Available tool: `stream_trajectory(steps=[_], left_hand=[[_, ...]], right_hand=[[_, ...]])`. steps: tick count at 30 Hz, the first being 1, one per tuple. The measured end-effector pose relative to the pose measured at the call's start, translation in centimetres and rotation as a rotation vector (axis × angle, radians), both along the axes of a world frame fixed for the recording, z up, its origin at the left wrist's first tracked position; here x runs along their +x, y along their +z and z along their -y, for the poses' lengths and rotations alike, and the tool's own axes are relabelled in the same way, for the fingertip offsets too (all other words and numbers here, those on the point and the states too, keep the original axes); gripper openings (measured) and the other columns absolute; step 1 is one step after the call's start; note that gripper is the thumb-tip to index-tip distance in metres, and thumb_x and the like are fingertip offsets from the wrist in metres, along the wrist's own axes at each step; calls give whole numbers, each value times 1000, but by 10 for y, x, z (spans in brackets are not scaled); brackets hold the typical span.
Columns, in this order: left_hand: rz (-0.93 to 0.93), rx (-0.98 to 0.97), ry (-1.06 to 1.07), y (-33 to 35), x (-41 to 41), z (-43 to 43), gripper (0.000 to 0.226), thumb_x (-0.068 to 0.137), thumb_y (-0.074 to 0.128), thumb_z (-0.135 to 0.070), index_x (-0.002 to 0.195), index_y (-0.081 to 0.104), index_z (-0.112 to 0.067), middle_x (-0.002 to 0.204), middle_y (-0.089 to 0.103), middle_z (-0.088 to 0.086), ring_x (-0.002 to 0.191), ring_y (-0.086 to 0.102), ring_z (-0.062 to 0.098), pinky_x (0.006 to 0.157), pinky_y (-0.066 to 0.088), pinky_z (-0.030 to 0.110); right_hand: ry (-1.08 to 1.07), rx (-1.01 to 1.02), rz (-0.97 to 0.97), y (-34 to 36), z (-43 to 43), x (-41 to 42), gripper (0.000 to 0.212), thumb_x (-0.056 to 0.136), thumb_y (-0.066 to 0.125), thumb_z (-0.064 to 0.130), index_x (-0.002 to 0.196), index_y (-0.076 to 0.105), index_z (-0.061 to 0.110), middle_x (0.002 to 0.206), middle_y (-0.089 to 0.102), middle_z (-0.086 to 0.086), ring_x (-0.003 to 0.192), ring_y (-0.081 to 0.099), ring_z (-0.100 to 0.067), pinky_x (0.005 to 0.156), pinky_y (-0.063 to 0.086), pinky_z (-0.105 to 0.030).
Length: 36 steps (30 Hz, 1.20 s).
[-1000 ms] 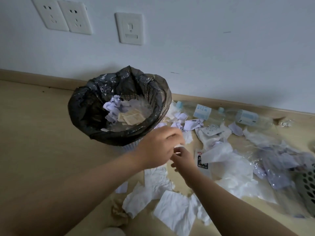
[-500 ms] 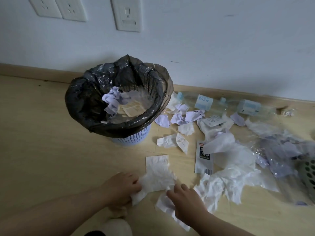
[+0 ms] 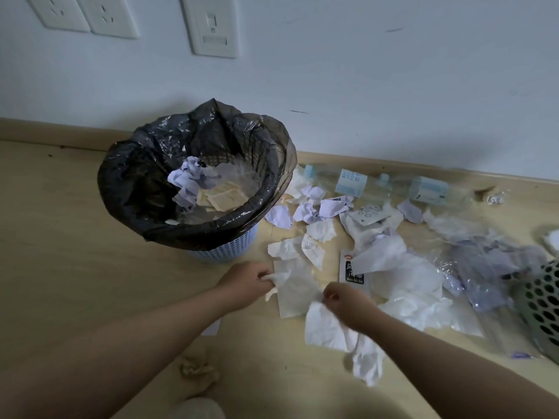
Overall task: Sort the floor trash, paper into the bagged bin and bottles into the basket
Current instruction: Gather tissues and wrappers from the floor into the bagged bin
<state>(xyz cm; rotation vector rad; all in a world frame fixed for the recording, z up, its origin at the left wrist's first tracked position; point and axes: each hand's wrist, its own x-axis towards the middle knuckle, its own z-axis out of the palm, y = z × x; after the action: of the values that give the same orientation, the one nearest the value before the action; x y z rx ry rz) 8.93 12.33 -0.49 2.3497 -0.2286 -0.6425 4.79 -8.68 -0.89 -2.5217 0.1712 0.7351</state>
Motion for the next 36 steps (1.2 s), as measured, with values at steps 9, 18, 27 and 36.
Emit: stream_trajectory(steps=[9, 18, 27, 36], left_hand=[[45, -37, 61, 52, 53, 48, 30, 82, 65, -19, 63, 41, -19, 64, 42, -5, 56, 38, 9, 49, 30, 22], [96, 391, -420, 54, 46, 104, 19, 88, 54, -22, 103, 56, -11, 103, 55, 9, 86, 50, 24, 67, 37, 27], [51, 507, -254, 4, 24, 44, 11, 90, 35, -9, 86, 38, -18, 93, 53, 7, 79, 50, 24, 50, 29, 27], [84, 588, -726, -14, -4, 50, 22, 86, 48, -17, 105, 59, -16, 142, 33, -2, 128, 31, 22, 95, 35, 36]], right_hand=[[-331, 267, 208, 93, 50, 55, 11, 93, 52, 10, 86, 60, 14, 76, 61, -4, 63, 56, -15, 58, 45, -23], [-303, 147, -13, 44, 45, 18, 28, 91, 47, 6, 64, 48, 16, 74, 53, -7, 66, 52, -21, 59, 41, -25], [-689, 321, 83, 34, 80, 17, 17, 84, 41, 2, 69, 44, 10, 69, 46, -10, 66, 46, -24, 66, 43, -36], [-746, 360, 131, 33, 82, 17, 20, 85, 41, 2, 67, 42, 12, 67, 37, -4, 61, 32, -19, 55, 27, -27]])
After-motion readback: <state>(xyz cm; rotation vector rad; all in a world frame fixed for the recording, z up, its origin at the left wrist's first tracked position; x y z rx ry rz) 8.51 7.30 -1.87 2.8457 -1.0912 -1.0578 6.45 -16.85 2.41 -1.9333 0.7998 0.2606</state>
